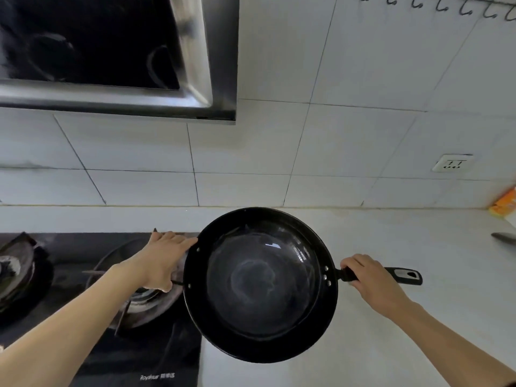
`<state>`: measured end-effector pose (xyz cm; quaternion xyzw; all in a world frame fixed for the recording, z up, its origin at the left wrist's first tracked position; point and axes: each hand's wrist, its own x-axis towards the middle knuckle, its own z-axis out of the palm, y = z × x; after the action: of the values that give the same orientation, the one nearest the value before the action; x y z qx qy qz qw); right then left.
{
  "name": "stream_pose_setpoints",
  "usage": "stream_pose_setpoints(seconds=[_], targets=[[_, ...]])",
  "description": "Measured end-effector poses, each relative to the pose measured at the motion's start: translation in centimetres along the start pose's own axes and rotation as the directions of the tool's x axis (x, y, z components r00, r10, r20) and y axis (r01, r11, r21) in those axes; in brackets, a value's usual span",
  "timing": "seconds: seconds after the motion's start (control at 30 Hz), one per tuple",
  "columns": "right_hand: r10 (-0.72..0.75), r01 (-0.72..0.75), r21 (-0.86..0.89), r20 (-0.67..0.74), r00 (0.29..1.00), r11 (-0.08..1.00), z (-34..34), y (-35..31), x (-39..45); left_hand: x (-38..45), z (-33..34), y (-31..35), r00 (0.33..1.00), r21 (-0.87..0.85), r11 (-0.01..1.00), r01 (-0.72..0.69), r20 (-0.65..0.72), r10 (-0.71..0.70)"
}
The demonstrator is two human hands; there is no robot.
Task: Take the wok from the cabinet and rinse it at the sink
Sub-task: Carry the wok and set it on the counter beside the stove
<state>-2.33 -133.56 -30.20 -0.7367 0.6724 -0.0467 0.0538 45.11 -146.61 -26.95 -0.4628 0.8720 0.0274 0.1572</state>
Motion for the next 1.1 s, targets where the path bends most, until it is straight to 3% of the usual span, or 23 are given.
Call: stream_pose_setpoints(seconds=[0.37, 0.77, 1.1], targets=[[-0.029, 0.028, 0.014, 0.114, 0.993, 1.000, 3.7, 3.5, 4.7, 2.6, 3.5, 2.7, 0.993, 0.000, 0.997, 0.081, 0.082, -0.080], [-0.002, -0.003, 0.054, 0.100, 0.995, 0.999, 5.2, 4.2, 5.5, 3.7, 3.7, 2.6, 0.986, 0.004, 0.996, 0.085, 0.141, -0.085], [0.079, -0.096, 0.129, 0.133, 0.988, 0.987, 4.8, 3.7, 3.1, 2.5, 2.4, 5.0, 0.993, 0.068, 0.996, 0.057, 0.096, -0.063]])
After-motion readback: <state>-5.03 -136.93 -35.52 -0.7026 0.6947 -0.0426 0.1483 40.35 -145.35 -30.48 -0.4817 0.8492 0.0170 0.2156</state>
